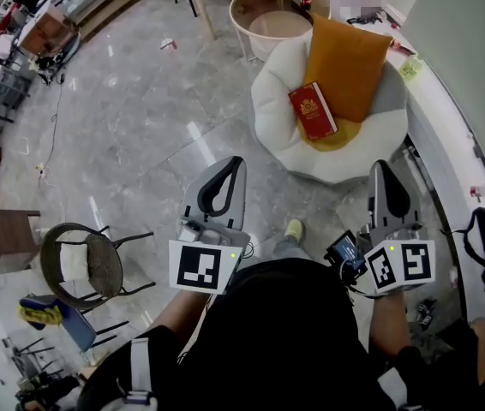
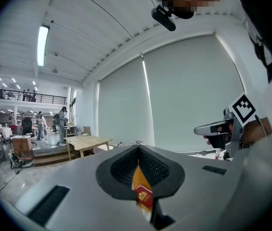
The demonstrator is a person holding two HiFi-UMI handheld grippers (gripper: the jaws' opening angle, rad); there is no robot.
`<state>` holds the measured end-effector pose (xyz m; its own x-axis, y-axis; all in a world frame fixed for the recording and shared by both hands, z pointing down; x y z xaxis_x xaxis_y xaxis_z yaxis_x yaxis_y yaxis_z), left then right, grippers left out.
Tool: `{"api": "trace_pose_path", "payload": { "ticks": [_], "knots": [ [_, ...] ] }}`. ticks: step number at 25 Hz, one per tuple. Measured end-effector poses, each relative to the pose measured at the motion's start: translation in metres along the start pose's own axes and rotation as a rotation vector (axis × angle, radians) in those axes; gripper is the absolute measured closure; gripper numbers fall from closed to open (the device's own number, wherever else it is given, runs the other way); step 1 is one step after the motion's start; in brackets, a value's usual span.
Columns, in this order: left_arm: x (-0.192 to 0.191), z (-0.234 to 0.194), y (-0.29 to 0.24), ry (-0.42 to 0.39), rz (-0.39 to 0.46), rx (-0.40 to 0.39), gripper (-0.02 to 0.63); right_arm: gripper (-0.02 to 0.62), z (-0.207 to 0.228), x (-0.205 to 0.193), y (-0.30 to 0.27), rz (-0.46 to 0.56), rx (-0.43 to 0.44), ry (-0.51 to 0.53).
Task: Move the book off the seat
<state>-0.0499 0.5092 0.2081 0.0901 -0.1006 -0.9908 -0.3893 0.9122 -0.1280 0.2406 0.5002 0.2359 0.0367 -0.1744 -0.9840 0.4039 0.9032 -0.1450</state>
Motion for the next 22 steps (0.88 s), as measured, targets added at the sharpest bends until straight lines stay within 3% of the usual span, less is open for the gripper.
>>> {"api": "trace_pose_path", "payload": {
  "ticks": [22],
  "knots": [
    [0.013,0.000,-0.034,-0.025,-0.018,0.023,0.594,0.581,0.032,0.005,-0.034,0.038,0.027,-0.011]
  ]
}}
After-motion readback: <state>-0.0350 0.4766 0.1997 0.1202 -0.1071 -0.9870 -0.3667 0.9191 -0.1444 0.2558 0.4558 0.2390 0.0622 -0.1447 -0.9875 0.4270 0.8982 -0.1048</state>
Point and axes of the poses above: the fingertips, and each gripper's own axes: y backward along the fingers, z to its right, x out of its top, the point moved 9 cm from there along y, backward along the fingers, and after that the axes turned 3 degrees about y, right-handed, at the moved point
